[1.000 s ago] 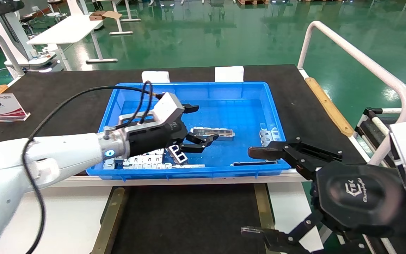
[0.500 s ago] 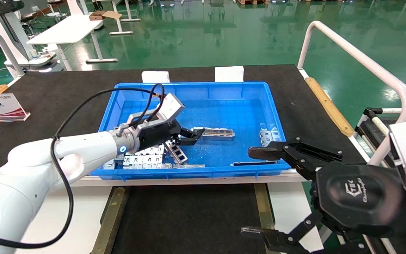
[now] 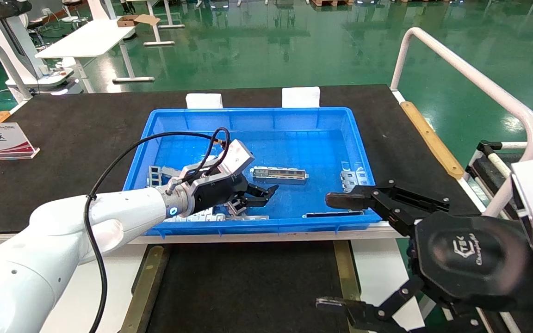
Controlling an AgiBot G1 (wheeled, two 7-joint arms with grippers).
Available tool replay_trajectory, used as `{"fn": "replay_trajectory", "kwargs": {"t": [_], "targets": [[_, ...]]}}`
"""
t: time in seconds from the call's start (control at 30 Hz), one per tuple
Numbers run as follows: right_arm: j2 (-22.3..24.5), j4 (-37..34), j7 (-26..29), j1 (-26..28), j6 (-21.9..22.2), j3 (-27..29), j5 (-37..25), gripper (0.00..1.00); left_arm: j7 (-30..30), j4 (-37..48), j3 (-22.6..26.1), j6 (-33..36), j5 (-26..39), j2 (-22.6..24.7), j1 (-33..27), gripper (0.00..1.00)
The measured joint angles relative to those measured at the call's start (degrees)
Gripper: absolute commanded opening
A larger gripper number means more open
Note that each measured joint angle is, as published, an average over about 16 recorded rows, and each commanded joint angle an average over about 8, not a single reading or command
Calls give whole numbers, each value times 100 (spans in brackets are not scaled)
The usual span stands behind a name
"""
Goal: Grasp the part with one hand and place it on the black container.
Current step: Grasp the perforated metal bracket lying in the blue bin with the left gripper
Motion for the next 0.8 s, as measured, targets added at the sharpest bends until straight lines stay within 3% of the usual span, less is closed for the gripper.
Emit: {"fn": "replay_trajectory", "kwargs": {"t": [0.07, 0.1, 0.13, 0.8], "targets": [[0, 0, 0, 0, 0, 0, 0, 2, -70, -56, 107, -62, -46, 0, 24, 17], [0, 0, 0, 0, 0, 0, 0, 0, -105, -83, 160, -94, -70, 0, 34, 4], [0, 0, 0, 0, 0, -1, 0, 0, -140, -108, 214, -129, -97, 1, 43, 0], [1, 0, -2, 1, 1, -3, 2, 0, -671, -472, 1260, -748, -715, -4, 196, 0]]}}
